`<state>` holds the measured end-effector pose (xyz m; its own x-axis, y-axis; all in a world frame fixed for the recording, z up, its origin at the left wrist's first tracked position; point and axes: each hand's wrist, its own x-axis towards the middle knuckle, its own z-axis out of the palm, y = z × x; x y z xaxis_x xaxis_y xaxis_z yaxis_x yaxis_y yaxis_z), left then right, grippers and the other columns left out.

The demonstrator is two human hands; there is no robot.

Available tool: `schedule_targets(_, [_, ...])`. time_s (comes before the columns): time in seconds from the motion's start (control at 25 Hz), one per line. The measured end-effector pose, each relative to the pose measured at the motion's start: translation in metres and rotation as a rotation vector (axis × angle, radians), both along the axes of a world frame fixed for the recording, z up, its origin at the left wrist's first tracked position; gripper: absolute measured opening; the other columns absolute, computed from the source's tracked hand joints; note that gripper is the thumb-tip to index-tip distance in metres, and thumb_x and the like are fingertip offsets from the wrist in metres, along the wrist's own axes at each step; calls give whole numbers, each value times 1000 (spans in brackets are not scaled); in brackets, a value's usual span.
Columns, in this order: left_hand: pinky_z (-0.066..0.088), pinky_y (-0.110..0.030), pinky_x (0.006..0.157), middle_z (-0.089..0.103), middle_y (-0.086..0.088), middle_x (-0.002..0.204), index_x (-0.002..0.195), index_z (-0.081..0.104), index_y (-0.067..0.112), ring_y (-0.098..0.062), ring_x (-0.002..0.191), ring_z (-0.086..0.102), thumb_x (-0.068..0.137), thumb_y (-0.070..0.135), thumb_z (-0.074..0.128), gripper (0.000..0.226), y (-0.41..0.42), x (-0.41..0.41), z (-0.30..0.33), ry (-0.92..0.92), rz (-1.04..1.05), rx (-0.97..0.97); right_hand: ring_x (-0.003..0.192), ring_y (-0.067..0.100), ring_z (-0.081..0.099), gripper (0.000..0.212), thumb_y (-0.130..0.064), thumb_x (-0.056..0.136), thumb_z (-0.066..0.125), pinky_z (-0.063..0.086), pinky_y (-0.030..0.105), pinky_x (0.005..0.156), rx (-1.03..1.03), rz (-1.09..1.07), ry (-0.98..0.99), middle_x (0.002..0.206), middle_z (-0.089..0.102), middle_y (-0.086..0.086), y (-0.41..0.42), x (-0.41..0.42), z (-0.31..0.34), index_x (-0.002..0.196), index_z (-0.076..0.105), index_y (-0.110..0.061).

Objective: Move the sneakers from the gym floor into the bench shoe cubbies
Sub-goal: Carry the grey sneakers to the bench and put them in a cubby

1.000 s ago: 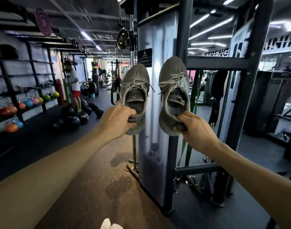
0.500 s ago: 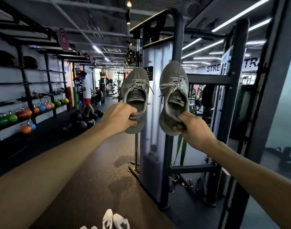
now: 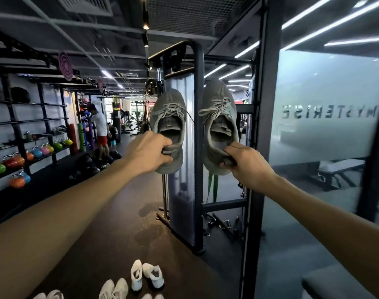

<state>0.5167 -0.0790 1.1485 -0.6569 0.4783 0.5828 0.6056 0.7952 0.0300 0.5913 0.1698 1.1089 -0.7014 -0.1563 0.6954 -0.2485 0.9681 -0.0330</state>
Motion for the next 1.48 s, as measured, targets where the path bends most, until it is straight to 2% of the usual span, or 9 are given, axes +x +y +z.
schedule_targets(0.12, [45, -27, 57, 59, 7, 63, 71, 63, 23, -9, 59, 56, 75, 33, 79, 19, -1, 66, -7, -13, -56, 5, 82, 33, 56, 9, -9, 83, 61, 46, 40, 65, -5, -42, 9, 95, 55, 6, -3, 74, -5, 92, 58, -9])
schedule_targets(0.32, [35, -23, 48, 58, 4, 60, 58, 50, 25, -8, 54, 53, 75, 30, 79, 34, 16, 177, 0, -54, -147, 5, 79, 35, 55, 8, -10, 83, 61, 46, 41, 63, -26, -132, 20, 92, 55, 8, 5, 212, 6, 90, 58, -8])
schedule_targets(0.52, [44, -28, 52, 57, 0, 60, 68, 60, 18, -14, 57, 55, 76, 34, 79, 26, 74, 267, 22, -7, -259, 4, 76, 35, 55, 8, -11, 83, 62, 46, 44, 61, -3, -267, 36, 86, 52, 4, 49, 346, 26, 82, 55, -9])
schedule_targets(0.76, [42, -28, 51, 55, 1, 56, 62, 58, 16, -17, 56, 54, 71, 32, 81, 30, 202, 401, 14, 19, -505, 50, 83, 34, 56, 9, -15, 82, 63, 48, 45, 65, -39, -499, 12, 92, 55, 5, 137, 536, 9, 87, 58, -10])
schedule_targets(0.96, [41, -30, 52, 58, -1, 57, 61, 58, 15, -22, 59, 55, 71, 30, 79, 28, 332, 552, -6, -29, -702, 59, 81, 34, 57, 10, -18, 84, 63, 47, 42, 66, -49, -732, -40, 93, 55, 6, 227, 736, -3, 91, 60, -11])
schedule_targets(1.08, [37, -30, 51, 58, -3, 58, 61, 57, 14, -27, 63, 59, 71, 31, 80, 30, 402, 631, -10, -41, -795, 73, 77, 31, 57, 6, -16, 84, 63, 45, 35, 63, -61, -830, -32, 90, 55, 3, 268, 838, -1, 88, 61, -12])
schedule_targets(1.16, [42, -33, 55, 60, -5, 61, 61, 56, 13, -29, 67, 59, 71, 32, 80, 32, 450, 683, -9, -25, -857, 62, 76, 29, 58, 6, -15, 83, 63, 48, 39, 65, -80, -902, -24, 91, 56, 2, 293, 901, 1, 89, 62, -13])
schedule_targets(1.36, [28, -32, 50, 54, 0, 57, 58, 55, 17, -22, 60, 47, 72, 33, 80, 33, 565, 788, -4, 15, -1024, 64, 78, 27, 58, 9, -18, 83, 65, 50, 40, 68, -90, -1093, -12, 92, 56, 2, 363, 1019, 0, 92, 62, -14])
schedule_targets(1.48, [29, -31, 54, 52, 3, 57, 59, 57, 21, -23, 63, 50, 72, 33, 79, 29, 634, 828, -6, 0, -1090, 79, 79, 29, 59, 13, -19, 83, 66, 50, 41, 68, -77, -1174, -26, 93, 56, 2, 415, 1065, -1, 94, 63, -13])
